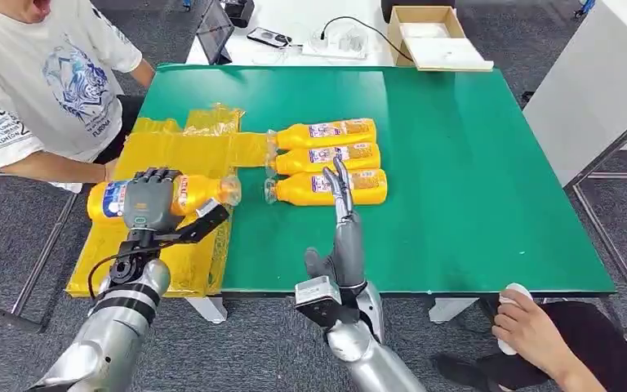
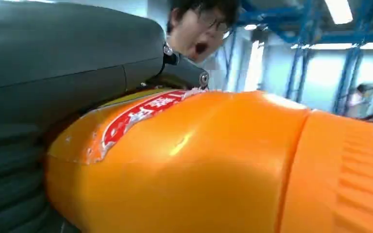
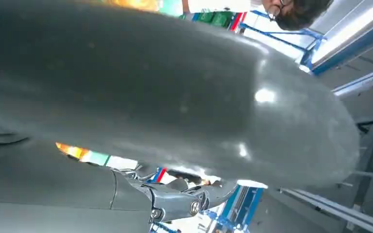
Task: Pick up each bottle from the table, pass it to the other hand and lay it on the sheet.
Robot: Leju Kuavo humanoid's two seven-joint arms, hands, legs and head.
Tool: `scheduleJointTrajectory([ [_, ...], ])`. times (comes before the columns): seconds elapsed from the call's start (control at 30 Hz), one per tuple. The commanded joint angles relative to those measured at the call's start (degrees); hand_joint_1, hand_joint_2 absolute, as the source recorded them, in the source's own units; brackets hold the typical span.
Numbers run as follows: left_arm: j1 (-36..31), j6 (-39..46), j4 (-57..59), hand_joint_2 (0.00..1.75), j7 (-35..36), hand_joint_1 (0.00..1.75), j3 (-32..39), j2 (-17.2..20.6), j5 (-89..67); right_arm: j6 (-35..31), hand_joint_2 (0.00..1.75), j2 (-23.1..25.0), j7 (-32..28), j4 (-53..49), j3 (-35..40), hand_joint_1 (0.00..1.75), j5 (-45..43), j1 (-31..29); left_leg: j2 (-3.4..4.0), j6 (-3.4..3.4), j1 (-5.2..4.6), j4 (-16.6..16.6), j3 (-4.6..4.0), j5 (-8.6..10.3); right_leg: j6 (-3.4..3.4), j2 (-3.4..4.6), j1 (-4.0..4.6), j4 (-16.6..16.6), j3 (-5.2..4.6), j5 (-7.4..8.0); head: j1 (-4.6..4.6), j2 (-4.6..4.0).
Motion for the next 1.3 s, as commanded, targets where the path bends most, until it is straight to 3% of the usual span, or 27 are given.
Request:
scheduleJointTrajectory([
  [0.03, -8.1, 0.0, 20.9, 1.75, 3.5, 1.75, -7.6, 5.6, 0.7, 1.4, 0.0, -1.6, 0.1, 2.7, 1.4, 0.0, -0.4, -2.8, -0.01, 0.01, 0.02, 0.0, 0.13, -0.04, -0.08, -0.03, 0.03, 0.0, 0.16, -0.03, 0.0, 0.0],
  [0.37, -6.8, -6.5, 22.8, 1.75, 0.9, 1.75, -3.7, 5.6, 5.3, 3.7, 0.0, -0.9, 0.1, 4.6, 0.2, 0.0, 1.5, -2.2, 0.05, 0.01, 0.03, 0.0, 0.17, -0.07, -0.1, 0.01, 0.03, 0.0, 0.2, -0.04, 0.0, 0.0],
  [0.4, -6.3, -7.2, 22.7, 1.75, -0.2, 1.57, -2.6, 5.3, 6.8, 4.0, 0.0, -0.8, 0.1, 4.7, -0.1, 0.0, 1.5, -2.0, 0.09, 0.01, 0.05, 0.0, 0.33, -0.14, -0.15, 0.02, 0.06, -0.1, 0.35, -0.09, 0.0, 0.0],
  [0.43, -6.1, -8.2, 22.7, 1.75, -0.8, 0.73, -1.8, 5.1, 8.0, 4.2, 0.0, -0.7, 0.1, 5.0, -0.4, 0.0, 1.7, -1.9, 0.05, 0.01, 0.02, 0.0, 0.21, -0.09, -0.1, 0.0, 0.03, -0.1, 0.24, -0.06, 0.0, 0.0],
  [0.47, -6.1, -8.2, 22.7, 1.75, -0.8, 0.73, -1.8, 5.1, 8.0, 4.2, 0.0, -0.7, 0.1, 5.0, -0.4, 0.0, 1.7, -1.9, 0.03, 0.01, 0.01, 0.0, 0.17, -0.07, -0.08, -0.01, 0.02, 0.0, 0.21, -0.05, 0.02, 0.0],
  [0.5, -6.1, -9.5, 23.0, 1.75, -0.8, 0.0, -1.7, 4.9, 8.3, 4.3, 0.0, -0.6, 0.1, 5.1, -0.5, 0.0, 1.8, -1.9, 0.05, 0.02, 0.02, 0.0, 0.32, -0.13, -0.13, -0.01, 0.04, -0.1, 0.36, -0.1, 0.0, 0.0],
  [0.53, -6.0, -10.4, 22.8, 1.75, -2.1, 0.0, -1.0, 4.7, 9.4, 4.6, 0.0, -0.5, 0.1, 5.4, -0.8, 0.0, 1.9, -1.9, 0.04, 0.01, 0.0, 0.0, 0.18, -0.06, -0.08, 0.01, 0.0, -0.1, 0.21, -0.03, 0.0, 0.0],
  [0.57, -6.0, -11.0, 22.7, 0.0, -2.9, 0.0, -0.5, 4.5, 10.2, 4.9, 0.0, -0.5, 0.1, 5.6, -0.9, 0.0, 2.0, -1.9, 0.07, 0.01, 0.03, 0.0, 0.32, -0.12, -0.13, 0.02, 0.05, -0.1, 0.35, -0.07, 0.0, 0.0],
  [0.63, -6.3, -13.9, 22.6, 0.0, -5.1, 0.0, 2.3, 3.7, 14.1, 5.1, 0.0, -0.3, 0.1, 5.9, -1.4, 0.0, 2.3, -1.8, 0.01, 0.01, 0.01, 0.0, 0.18, -0.04, -0.1, -0.02, 0.02, -0.1, 0.21, -0.04, 0.0, 0.0],
  [0.9, -6.4, -15.2, 22.6, 0.0, -5.7, 0.0, 2.8, 3.6, 14.9, 5.3, 0.0, -0.2, 0.1, 6.1, -1.7, 0.0, 2.3, -1.8, -0.02, 0.01, 0.01, 0.0, 0.23, -0.04, -0.1, -0.05, 0.01, 0.0, 0.27, -0.03, 0.02, 0.0],
  [1.17, -7.4, -38.2, 21.6, 0.0, -15.4, 0.0, 6.4, 2.8, 26.0, 7.3, 0.0, -0.1, 0.1, 5.7, -3.6, 0.0, 1.3, -2.0, -0.16, 0.02, 0.02, 0.0, 0.47, -0.05, -0.15, -0.16, 0.03, -0.1, 0.55, -0.07, 0.0, 0.0],
  [1.3, -7.9, -41.9, 21.3, 0.0, -16.7, 0.0, 6.3, 2.9, 27.9, 7.4, 0.0, -0.2, 0.1, 6.4, -3.9, 0.0, 1.1, -2.4, -0.17, 0.04, 0.0, -0.1, 0.55, 0.0, -0.13, -0.16, 0.0, -0.1, 0.65, -0.03, 0.0, 0.0],
])
